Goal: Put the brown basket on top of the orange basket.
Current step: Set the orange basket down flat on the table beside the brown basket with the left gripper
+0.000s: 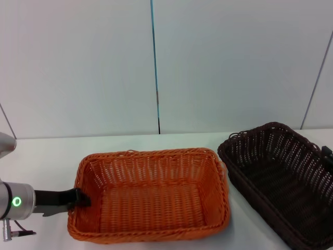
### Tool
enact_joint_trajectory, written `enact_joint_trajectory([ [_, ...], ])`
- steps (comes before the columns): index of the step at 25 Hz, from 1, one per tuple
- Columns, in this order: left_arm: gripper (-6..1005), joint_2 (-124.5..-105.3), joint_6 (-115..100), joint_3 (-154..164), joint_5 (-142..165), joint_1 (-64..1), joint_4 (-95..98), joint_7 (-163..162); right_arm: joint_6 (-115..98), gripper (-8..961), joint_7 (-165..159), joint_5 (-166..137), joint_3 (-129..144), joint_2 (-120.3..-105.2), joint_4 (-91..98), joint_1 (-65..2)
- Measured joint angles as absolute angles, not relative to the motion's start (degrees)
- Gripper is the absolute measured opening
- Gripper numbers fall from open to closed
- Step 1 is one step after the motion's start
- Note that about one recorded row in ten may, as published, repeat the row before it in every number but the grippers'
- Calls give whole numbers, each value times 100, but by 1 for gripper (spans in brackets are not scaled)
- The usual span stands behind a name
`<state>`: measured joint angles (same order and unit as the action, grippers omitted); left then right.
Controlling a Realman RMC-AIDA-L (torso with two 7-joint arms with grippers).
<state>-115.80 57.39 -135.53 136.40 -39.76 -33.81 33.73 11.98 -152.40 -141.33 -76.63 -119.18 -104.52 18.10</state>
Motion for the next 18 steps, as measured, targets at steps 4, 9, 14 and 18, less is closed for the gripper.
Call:
enact_joint_trajectory([
  [4,216,-11590,5739,-13544,13641,-3987,-3373,3506,1198,733,-15240,-14133,-7645,-11918,-10452,1811],
  [9,219,-11595,5739,-13543,13637,-3990,-3373,3563,1197,733,-15240,-14133,-7627,-11918,-10452,1809],
  [14,222,-11590,5739,-13548,13628,-3988,-3374,3619,1197,733,-15240,-14133,-7619,-11918,-10452,1801],
  [18,224,-11588,5725,-13550,13624,-3986,-3380,3651,1206,733,-15240,-14133,-7616,-11918,-10454,1795],
])
